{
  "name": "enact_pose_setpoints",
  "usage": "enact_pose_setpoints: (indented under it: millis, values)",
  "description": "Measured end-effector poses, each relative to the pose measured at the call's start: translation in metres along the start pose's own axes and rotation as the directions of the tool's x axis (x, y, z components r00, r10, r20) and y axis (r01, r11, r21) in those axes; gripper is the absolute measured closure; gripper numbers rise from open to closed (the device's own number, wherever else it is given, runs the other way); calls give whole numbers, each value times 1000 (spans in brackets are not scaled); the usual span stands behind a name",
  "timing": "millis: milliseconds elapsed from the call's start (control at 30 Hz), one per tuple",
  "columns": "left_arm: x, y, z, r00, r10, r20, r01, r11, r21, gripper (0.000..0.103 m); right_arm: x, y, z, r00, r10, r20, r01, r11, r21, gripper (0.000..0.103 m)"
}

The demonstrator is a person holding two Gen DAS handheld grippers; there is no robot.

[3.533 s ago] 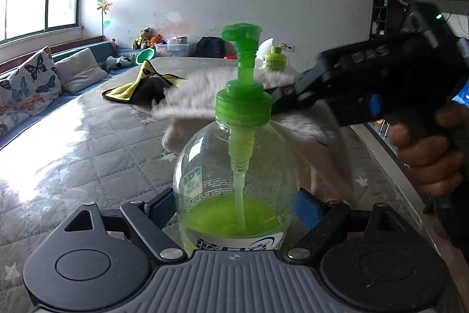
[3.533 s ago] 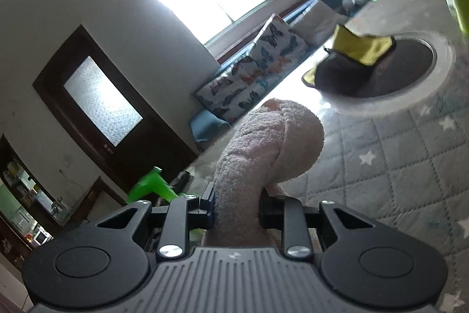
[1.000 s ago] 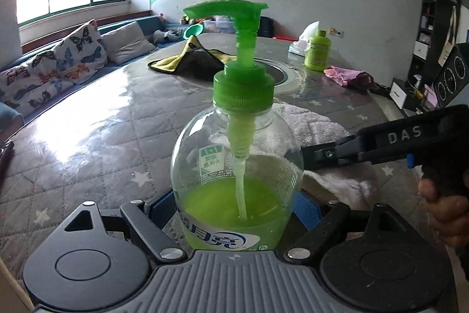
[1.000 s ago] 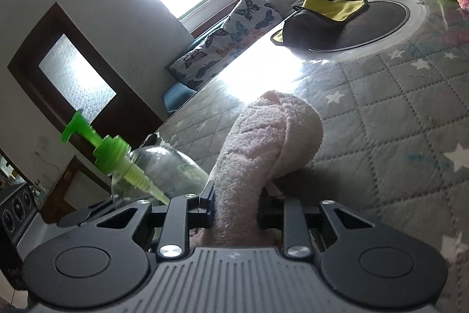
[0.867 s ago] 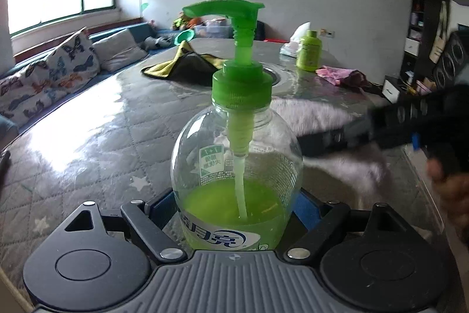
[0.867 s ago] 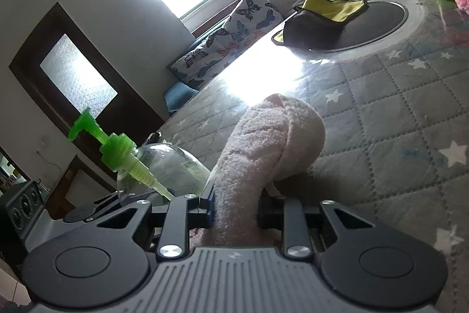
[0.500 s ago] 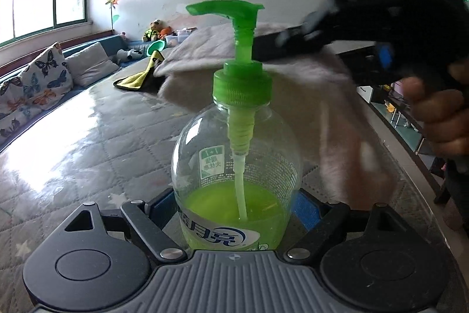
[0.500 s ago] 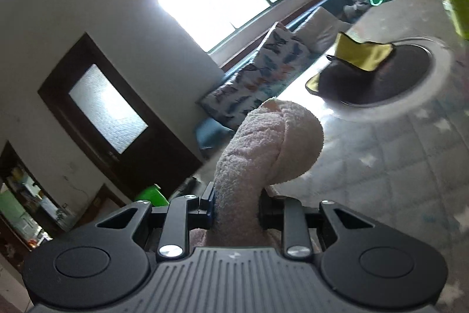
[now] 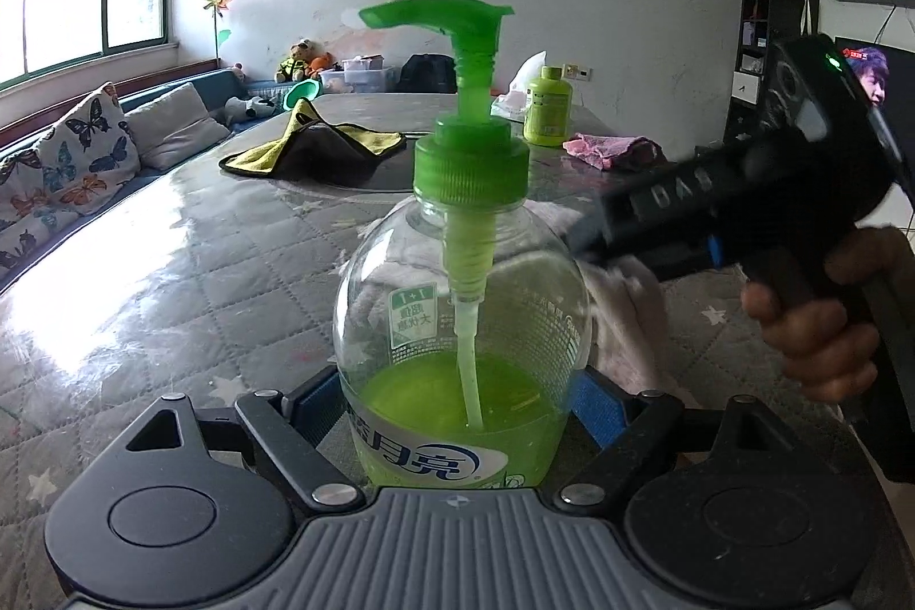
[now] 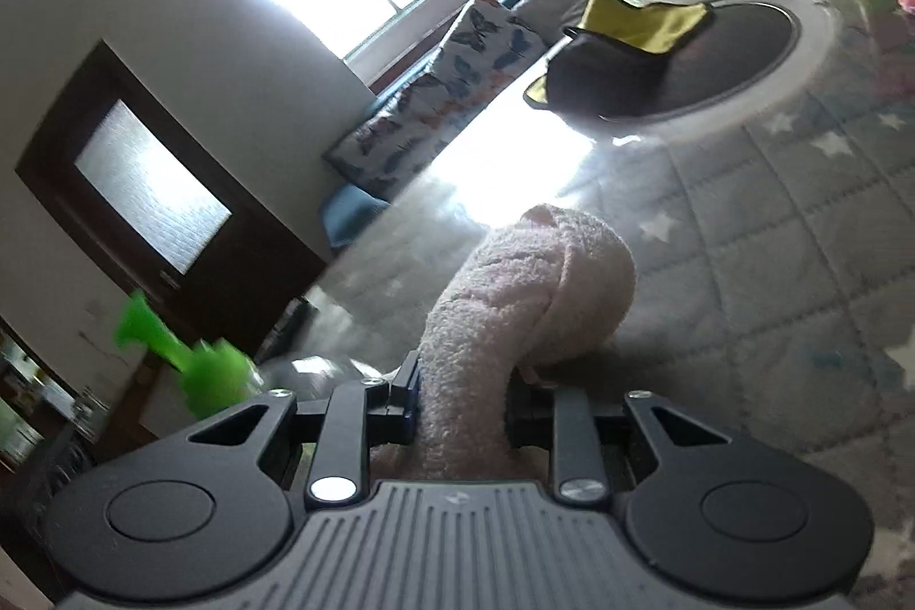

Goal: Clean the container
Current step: 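Hold the bottle in the left gripper while the right gripper wipes the bottle shoulder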

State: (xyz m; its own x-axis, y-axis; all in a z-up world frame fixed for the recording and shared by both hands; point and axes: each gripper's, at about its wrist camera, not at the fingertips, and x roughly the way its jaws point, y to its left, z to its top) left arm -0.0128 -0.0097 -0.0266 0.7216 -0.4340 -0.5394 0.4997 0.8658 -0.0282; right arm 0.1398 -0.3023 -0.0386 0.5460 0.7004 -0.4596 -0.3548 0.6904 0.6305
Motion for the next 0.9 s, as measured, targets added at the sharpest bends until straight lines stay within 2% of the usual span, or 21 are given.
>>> enact_pose_setpoints:
  millis: [300,467,700,900]
  values:
    - [-1,-1,-4,1000,14,-5,-14,1000,-10,15,-18,9,-26,999,-47,-11,45,994,-96,78]
    - [-1,-4,-6,1000,8,6,-8,1000,20,16,-34,16,-32,998,-57,-19,55,991,-119,78]
    - [14,-6,1,1000,-18,9,18,999,35,16,-60,36,0,995,32,100,-20,993,-115,78]
    - [20,-4,2,1000,-21,5,20,999,38,15,-26,26,25,994,77,80,-73,996,-58,78]
